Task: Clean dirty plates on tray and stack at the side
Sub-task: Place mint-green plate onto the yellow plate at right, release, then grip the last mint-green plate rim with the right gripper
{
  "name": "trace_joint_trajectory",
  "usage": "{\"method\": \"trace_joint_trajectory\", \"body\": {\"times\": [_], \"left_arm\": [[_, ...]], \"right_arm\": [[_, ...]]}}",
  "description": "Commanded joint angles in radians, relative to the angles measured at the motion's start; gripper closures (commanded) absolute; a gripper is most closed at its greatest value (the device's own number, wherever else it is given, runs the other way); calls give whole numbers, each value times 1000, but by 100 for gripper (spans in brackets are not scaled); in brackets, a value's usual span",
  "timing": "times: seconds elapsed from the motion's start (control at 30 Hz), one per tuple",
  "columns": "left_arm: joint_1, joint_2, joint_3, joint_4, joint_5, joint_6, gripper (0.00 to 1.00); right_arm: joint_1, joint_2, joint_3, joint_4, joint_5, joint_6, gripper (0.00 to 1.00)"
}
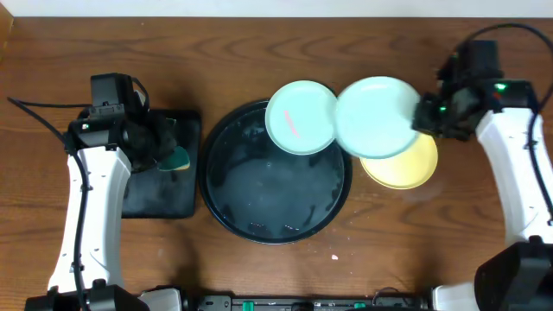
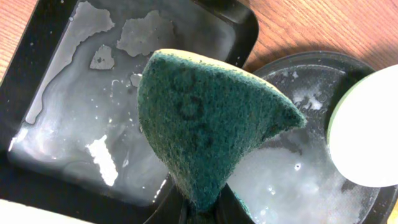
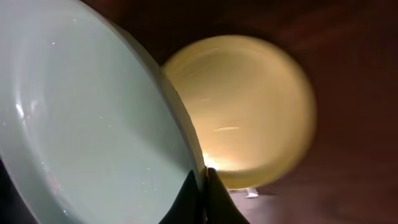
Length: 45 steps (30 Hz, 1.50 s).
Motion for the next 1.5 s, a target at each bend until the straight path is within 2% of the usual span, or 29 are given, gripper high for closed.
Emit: {"method": "trace_joint_trajectory", "body": {"times": [0.0,0.17,0.3,0.37,0.53,0.67,0.73,1.0,1.07,1.13,1.23,1.33,1.4,1.47], "left_arm": [[4,-4,22,-4,-10,10,92],[5,-4,22,-3,-11,10,93],[5,-4,22,-3,-11,10,92],[5,-4,22,-3,-11,10,93],[5,-4,22,-3,-15,10,93],[4,-4,22,-3,-29,10,92],[5,-4,22,-3,-29,10,93],[5,-4,22,-3,-33,10,93],[5,-4,22,-3,-33,10,93],[5,-4,22,-3,-33,10,93],[5,-4,22,-3,-33,10,93],[5,-4,22,-3,-33,10,93],[5,-4,22,-2,-51,10,92],[5,-4,22,-3,-69,10,92]], "right_arm": [[-82,-28,-74,15,115,-14,99],[-164,-27,-222,116,122,-21,99],[-179,-27,-336,237,40,-61,98],[-166,-27,-371,277,11,-63,87],[-100,-25,-367,311,-14,-74,70],[-8,-14,-293,336,-72,-77,61],[52,36,-192,320,-134,-137,55],[214,411,277,183,-179,-318,41],[225,459,315,187,-180,-335,40],[238,505,338,199,-219,-385,31],[259,560,340,244,-221,-399,31],[266,608,340,270,-220,-397,35],[267,638,340,274,-222,-394,44],[267,647,340,273,-223,-389,60]]}}
